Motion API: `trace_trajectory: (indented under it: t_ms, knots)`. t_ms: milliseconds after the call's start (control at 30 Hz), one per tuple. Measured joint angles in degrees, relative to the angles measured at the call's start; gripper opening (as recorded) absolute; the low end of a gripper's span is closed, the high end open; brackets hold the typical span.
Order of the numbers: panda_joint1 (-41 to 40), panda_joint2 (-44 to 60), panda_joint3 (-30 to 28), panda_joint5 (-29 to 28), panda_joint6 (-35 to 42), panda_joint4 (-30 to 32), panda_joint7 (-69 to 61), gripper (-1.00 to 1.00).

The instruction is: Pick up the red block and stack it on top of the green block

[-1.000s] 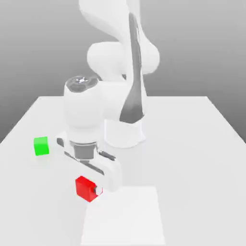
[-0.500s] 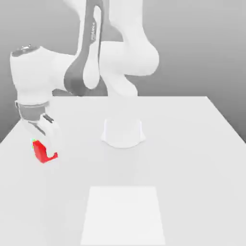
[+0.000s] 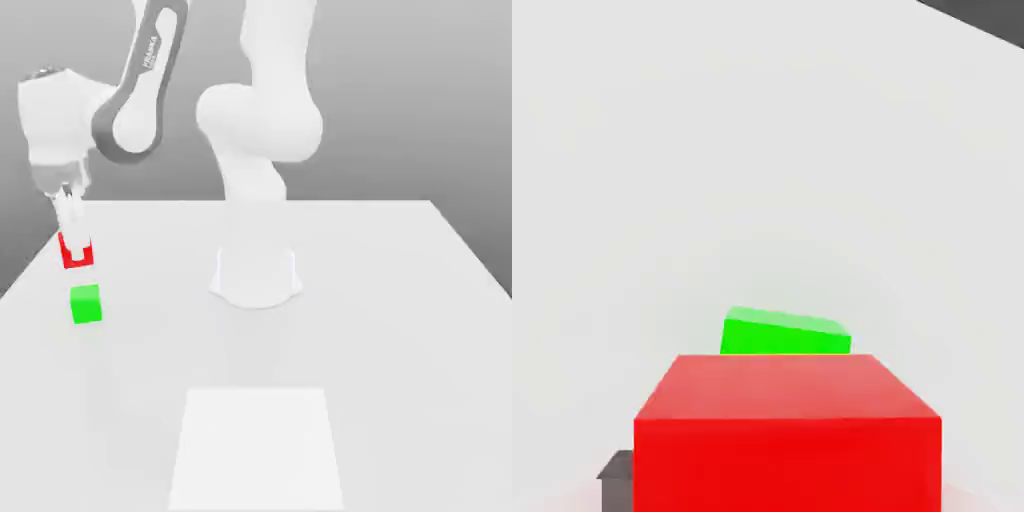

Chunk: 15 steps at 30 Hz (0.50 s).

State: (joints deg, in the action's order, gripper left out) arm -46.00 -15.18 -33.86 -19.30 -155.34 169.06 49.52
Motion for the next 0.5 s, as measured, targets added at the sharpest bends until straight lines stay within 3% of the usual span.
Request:
trace_trajectory:
  t_ms: [267,433,467,500]
  knots:
    - [4.69,8.20,-2.92,6.91,-8.00,0.01,-4.61,-1.00]
    - [8.33,13.98,-3.32,17.13,-12.90,0.08,-11.69,-1.00]
    - [8.96,15.10,-3.02,19.94,-13.74,0.07,-13.66,1.00]
    - [9.66,15.10,-3.03,19.94,-13.74,0.07,-13.66,1.00]
